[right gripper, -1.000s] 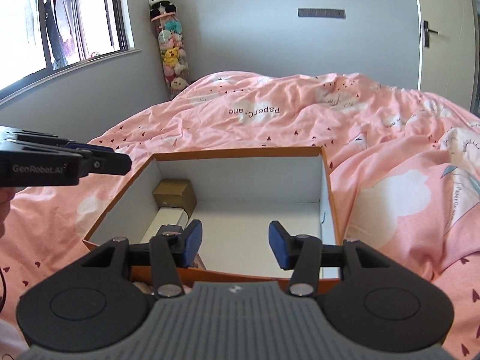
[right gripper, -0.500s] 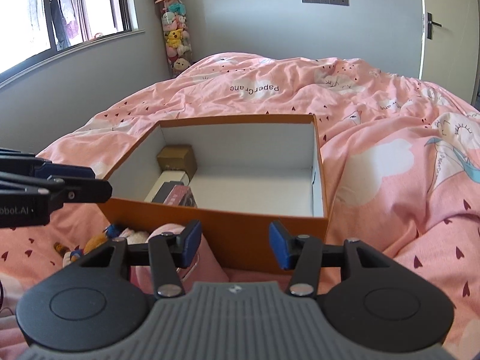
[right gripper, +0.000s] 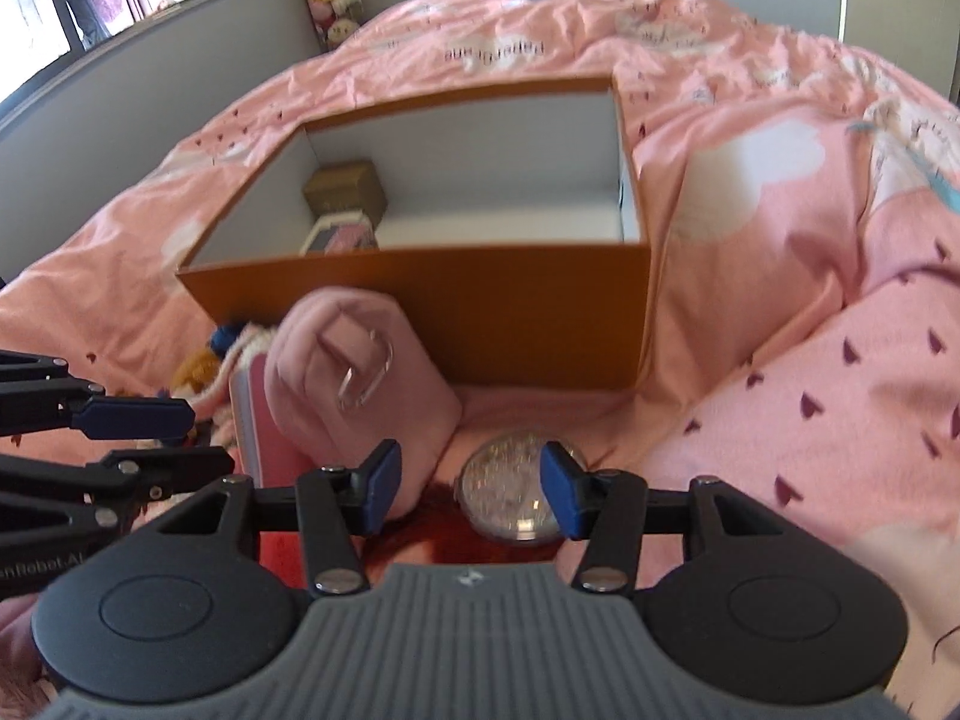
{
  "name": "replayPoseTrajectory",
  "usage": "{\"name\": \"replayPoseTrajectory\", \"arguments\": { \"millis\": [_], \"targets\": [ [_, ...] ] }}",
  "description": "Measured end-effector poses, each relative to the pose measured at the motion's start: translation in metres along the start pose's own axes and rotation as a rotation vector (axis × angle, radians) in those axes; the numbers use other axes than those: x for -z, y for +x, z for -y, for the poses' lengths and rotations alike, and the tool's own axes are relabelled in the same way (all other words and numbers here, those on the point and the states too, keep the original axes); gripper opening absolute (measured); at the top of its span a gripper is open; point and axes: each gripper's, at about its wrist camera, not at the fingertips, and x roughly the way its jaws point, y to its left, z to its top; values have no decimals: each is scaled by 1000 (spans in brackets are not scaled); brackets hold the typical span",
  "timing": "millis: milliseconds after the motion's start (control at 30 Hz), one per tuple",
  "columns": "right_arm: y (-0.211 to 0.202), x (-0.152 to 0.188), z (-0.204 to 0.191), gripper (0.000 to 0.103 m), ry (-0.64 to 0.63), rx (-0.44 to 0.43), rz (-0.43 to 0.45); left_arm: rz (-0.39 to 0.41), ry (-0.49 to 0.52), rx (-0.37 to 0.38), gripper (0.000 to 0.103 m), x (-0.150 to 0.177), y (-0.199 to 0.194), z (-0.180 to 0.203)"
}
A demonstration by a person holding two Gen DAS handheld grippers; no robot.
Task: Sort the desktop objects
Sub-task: 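Withdraw both grippers from the shoebox back toward the item pile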
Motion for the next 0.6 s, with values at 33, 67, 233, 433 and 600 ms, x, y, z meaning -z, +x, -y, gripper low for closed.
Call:
{"name": "replayPoseTrajectory", "arguments": {
  "millis": [33, 67, 233, 433, 600],
  "targets": [
    [3, 1, 1, 54, 5, -8, -18, -18, 3, 8, 36, 1, 2, 2],
    [5, 2, 1, 54, 8, -14, -32, -37, 6, 17, 36, 3, 4, 4],
    [11, 4, 1, 55, 18, -24, -83, -136, 20, 58, 36, 12, 15, 9],
    [16, 7, 8, 55, 60, -73, -117, -184, -5, 97, 35, 17, 17, 6],
    [17, 5, -1, 54, 24, -153, -102, -137, -77, 93, 35, 17, 12, -4]
  ]
}}
